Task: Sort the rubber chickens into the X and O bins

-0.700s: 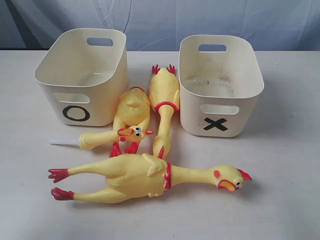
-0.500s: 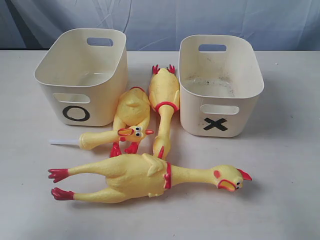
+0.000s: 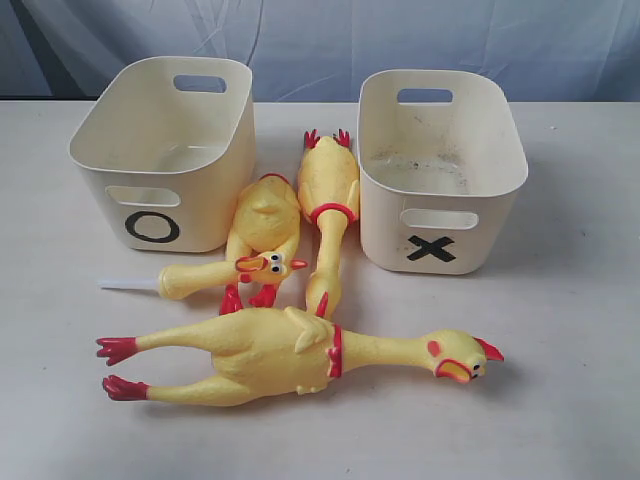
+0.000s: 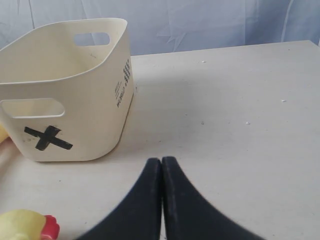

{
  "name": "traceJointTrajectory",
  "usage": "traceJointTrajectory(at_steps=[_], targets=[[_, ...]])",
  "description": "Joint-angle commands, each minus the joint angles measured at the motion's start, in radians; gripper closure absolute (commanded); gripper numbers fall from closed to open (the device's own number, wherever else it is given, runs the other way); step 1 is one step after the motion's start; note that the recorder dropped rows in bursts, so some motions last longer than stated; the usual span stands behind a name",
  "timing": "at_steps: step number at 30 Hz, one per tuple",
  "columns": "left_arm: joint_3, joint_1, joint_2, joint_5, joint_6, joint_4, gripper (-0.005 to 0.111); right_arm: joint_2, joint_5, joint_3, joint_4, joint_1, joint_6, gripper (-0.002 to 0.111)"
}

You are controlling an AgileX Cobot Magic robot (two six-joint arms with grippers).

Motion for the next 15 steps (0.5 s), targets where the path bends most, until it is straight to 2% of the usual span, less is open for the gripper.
traceJointTrajectory(at_steps=[1, 3, 5, 6, 8, 9, 11, 13, 15], targets=[[0.004, -0.009, -0.004, -0.428, -0.088, -0.281, 0.107, -0.003, -0.01, 0.002, 0.002, 0.003, -0.002, 0.108], [0.004, -0.009, -0.004, -0.691, -0.196, -0.377, 0.107, -0.003, -0.013, 0.002, -0.001, 0.003, -0.002, 0.108], [0.0, -0.009, -0.004, -0.9, -0.257, -0.345, 0.107, -0.003, -0.013, 0.002, -0.001, 0.003, -0.002, 0.108], [-0.016, -0.009, -0.004, -0.977, -0.257, -0.303, 0.107, -0.003, -0.013, 0.002, -0.001, 0.003, -0.002, 0.108], [-0.072, -0.009, -0.004, -1.03, -0.29, -0.175, 0.107, -0.003, -0.013, 0.002, -0.001, 0.003, -0.002, 0.108], [-0.126, -0.009, -0.004, -1.012, -0.373, -0.044, 0.107, -0.003, -0.013, 0.002, -0.001, 0.003, -0.002, 0.108], [-0.255, -0.009, -0.004, -0.912, -0.578, 0.324, 0.107, -0.003, -0.013, 0.002, -0.001, 0.003, -0.002, 0.108], [-0.414, -0.009, 0.019, -0.807, -0.863, 0.828, 0.107, -0.003, -0.013, 0.002, -0.001, 0.003, -0.002, 0.108], [-0.537, -0.009, 0.069, -0.779, -1.202, 1.216, 0.107, -0.003, -0.013, 0.002, -0.001, 0.003, -0.002, 0.108]])
